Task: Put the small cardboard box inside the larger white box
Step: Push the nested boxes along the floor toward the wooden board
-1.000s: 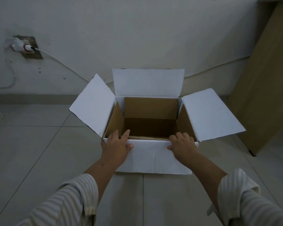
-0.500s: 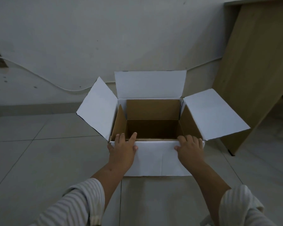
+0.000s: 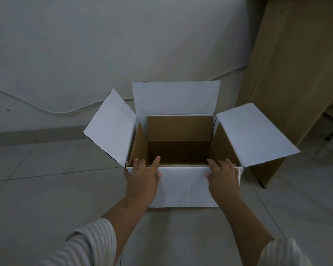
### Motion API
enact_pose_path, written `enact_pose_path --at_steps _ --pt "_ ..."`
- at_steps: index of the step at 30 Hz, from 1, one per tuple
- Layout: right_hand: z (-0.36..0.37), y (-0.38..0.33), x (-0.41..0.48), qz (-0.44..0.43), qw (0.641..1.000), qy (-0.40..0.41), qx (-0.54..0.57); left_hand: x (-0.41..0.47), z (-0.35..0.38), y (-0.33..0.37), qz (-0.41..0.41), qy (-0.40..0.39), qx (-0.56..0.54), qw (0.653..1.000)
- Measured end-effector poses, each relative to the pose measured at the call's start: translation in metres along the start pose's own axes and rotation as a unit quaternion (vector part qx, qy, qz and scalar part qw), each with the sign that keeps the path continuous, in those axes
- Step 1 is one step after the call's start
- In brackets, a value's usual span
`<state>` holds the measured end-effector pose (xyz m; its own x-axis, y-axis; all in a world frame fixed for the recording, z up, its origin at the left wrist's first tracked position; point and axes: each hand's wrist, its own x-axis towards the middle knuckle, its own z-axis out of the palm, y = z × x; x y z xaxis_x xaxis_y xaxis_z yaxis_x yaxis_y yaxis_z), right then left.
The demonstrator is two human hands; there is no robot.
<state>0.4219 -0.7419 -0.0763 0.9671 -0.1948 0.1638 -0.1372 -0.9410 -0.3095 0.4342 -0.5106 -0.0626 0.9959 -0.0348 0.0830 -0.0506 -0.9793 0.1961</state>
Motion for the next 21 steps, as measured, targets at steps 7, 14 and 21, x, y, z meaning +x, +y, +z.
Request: enact_pose_path --at_steps 7,14,21 --pt "-0.002 0.025 0.036 -0.005 1.000 -0.009 -0.009 0.025 0.005 0.028 -0.015 -0.011 -0.001 1.000" --pt "-0.015 0.054 0.077 -0.023 0.999 -0.036 -0.008 0.058 -0.002 0.066 -0.027 -0.070 0.010 0.997" --pt "-0.024 0.086 0.108 -0.029 0.998 -0.053 0.003 0.087 -0.007 0.103 -0.024 -0.106 0.029 0.994"
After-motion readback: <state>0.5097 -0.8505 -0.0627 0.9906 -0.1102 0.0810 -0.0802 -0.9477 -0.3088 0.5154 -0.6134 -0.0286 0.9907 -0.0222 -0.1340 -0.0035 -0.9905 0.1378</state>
